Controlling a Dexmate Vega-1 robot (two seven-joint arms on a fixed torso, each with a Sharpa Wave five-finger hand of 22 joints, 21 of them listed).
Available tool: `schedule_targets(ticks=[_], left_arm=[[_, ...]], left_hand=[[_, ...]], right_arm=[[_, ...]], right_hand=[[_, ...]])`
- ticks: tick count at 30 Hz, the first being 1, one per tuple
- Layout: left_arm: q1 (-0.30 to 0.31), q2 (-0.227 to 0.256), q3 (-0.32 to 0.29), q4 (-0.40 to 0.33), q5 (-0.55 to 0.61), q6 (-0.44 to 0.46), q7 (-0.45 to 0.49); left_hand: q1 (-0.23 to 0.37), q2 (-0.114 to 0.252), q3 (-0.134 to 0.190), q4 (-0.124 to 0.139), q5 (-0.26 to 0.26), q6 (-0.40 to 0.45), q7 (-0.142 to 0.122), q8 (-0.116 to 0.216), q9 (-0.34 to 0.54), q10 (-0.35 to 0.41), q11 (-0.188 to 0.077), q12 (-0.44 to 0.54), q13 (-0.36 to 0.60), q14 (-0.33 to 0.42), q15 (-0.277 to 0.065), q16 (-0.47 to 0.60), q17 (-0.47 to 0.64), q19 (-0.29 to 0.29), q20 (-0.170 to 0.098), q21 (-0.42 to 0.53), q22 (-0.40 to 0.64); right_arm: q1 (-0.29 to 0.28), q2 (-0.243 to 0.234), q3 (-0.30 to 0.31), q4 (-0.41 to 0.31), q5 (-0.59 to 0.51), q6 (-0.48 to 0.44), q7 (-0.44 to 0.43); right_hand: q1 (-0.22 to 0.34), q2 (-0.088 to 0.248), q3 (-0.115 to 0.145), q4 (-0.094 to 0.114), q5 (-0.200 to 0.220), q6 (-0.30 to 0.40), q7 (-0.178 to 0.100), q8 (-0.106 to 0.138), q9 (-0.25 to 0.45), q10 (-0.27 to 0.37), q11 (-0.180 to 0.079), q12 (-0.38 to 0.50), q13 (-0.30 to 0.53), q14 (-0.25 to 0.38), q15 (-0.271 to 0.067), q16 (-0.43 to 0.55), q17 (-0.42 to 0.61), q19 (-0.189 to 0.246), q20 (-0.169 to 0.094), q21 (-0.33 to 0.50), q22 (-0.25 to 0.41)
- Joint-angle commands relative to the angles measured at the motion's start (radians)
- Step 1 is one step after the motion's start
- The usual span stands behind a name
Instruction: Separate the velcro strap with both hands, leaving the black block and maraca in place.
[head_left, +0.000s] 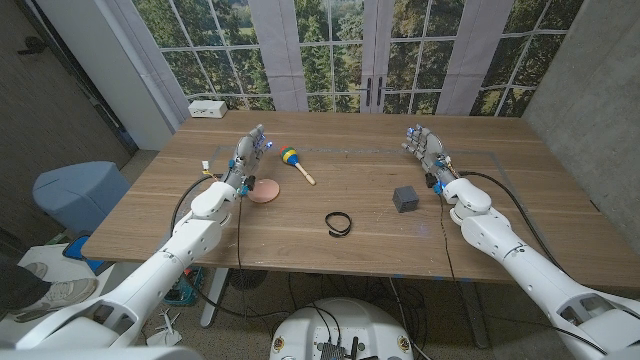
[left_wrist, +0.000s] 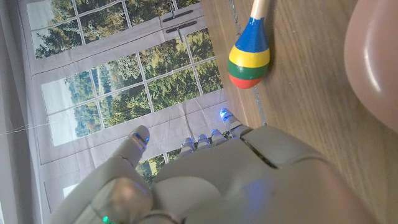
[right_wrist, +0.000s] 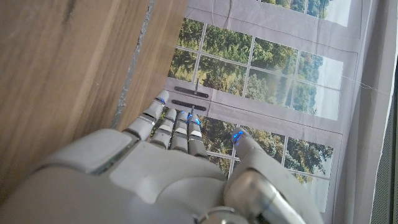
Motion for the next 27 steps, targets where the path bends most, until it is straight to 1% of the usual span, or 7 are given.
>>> schedule_targets(ticks=[1,9,12,15,19,23,27], left_arm=[[0.023,0.026,-0.010,-0.036,0.044,-0.026,0.039],[0.027,0.032,-0.004,-0.046,0.066,-0.027,0.053],[0.032,0.038,-0.002,-0.056,0.086,-0.027,0.069],[0.039,0.053,0.007,-0.077,0.138,-0.021,0.108],[0.045,0.067,0.020,-0.100,0.216,-0.026,0.158],[0.051,0.086,0.032,-0.133,0.303,-0.022,0.209],[0.059,0.114,0.042,-0.184,0.393,0.009,0.257]], left_hand=[[0.006,0.060,0.007,-0.006,0.003,-0.002,-0.003,0.005,0.005,-0.048,-0.006,0.010,0.005,-0.044,-0.014,0.005,0.005,0.000,-0.039,0.005,0.003],[0.008,0.059,0.006,-0.017,0.002,0.005,-0.009,0.007,0.005,-0.038,-0.009,0.014,0.004,-0.030,-0.017,0.009,0.004,0.008,-0.029,0.003,0.003],[0.007,0.053,0.003,-0.028,-0.001,0.024,-0.022,0.012,0.005,-0.020,-0.010,0.020,0.004,-0.004,-0.008,0.017,0.005,0.024,-0.018,0.003,0.004],[0.008,0.035,-0.004,-0.058,-0.008,0.071,-0.041,0.022,0.006,0.004,-0.004,0.024,0.004,0.037,0.012,0.021,0.003,0.061,0.005,0.005,0.005],[0.013,0.024,-0.008,-0.089,-0.014,0.112,-0.046,0.026,0.007,0.038,0.002,0.032,0.004,0.072,0.024,0.021,0.002,0.089,0.028,0.005,0.005],[0.018,0.020,-0.009,-0.113,-0.019,0.141,-0.050,0.028,0.008,0.064,0.007,0.037,0.004,0.098,0.031,0.022,0.002,0.108,0.033,0.004,0.006],[0.026,0.021,-0.009,-0.135,-0.023,0.163,-0.053,0.028,0.008,0.090,0.000,0.040,0.005,0.120,0.029,0.022,0.002,0.125,0.046,0.004,0.006]], right_arm=[[0.017,0.017,-0.015,0.009,-0.026,0.008,-0.022],[0.010,0.019,-0.015,0.008,-0.030,0.013,-0.033],[0.006,0.020,-0.015,0.004,-0.029,0.012,-0.036],[-0.001,0.021,-0.014,-0.001,-0.032,0.016,-0.045],[-0.013,0.018,-0.011,-0.014,-0.041,0.022,-0.064],[-0.025,0.013,-0.006,-0.029,-0.044,0.023,-0.076],[-0.035,0.008,-0.001,-0.039,-0.046,0.029,-0.084]], right_hand=[[0.003,0.015,0.005,-0.002,0.005,0.008,0.001,0.005,0.003,0.008,0.002,0.006,0.000,0.006,-0.013,0.009,0.003,0.010,-0.004,0.002,0.003],[0.003,0.013,0.003,-0.006,0.003,0.010,0.002,0.005,0.003,0.010,0.002,0.006,-0.003,0.007,-0.004,0.010,0.000,0.012,0.001,-0.003,0.003],[0.003,0.012,0.002,-0.009,0.003,0.012,0.007,0.005,0.003,0.015,0.009,0.008,-0.005,0.011,0.008,0.013,-0.002,0.016,0.011,-0.005,0.003],[0.006,0.009,0.000,-0.018,0.000,0.017,0.017,0.006,0.003,0.026,0.018,0.011,-0.008,0.030,0.035,0.021,-0.007,0.031,0.032,-0.006,0.004],[0.020,-0.003,-0.001,-0.049,-0.004,0.035,0.046,0.009,0.003,0.044,0.045,0.015,-0.014,0.054,0.065,0.028,-0.018,0.058,0.064,-0.008,0.005],[0.026,-0.005,0.000,-0.059,-0.004,0.040,0.050,0.010,0.003,0.050,0.045,0.016,-0.015,0.059,0.068,0.028,-0.021,0.065,0.068,-0.009,0.006],[0.030,-0.005,0.001,-0.067,-0.003,0.044,0.052,0.011,0.003,0.052,0.044,0.016,-0.016,0.065,0.070,0.030,-0.024,0.070,0.068,-0.010,0.006]])
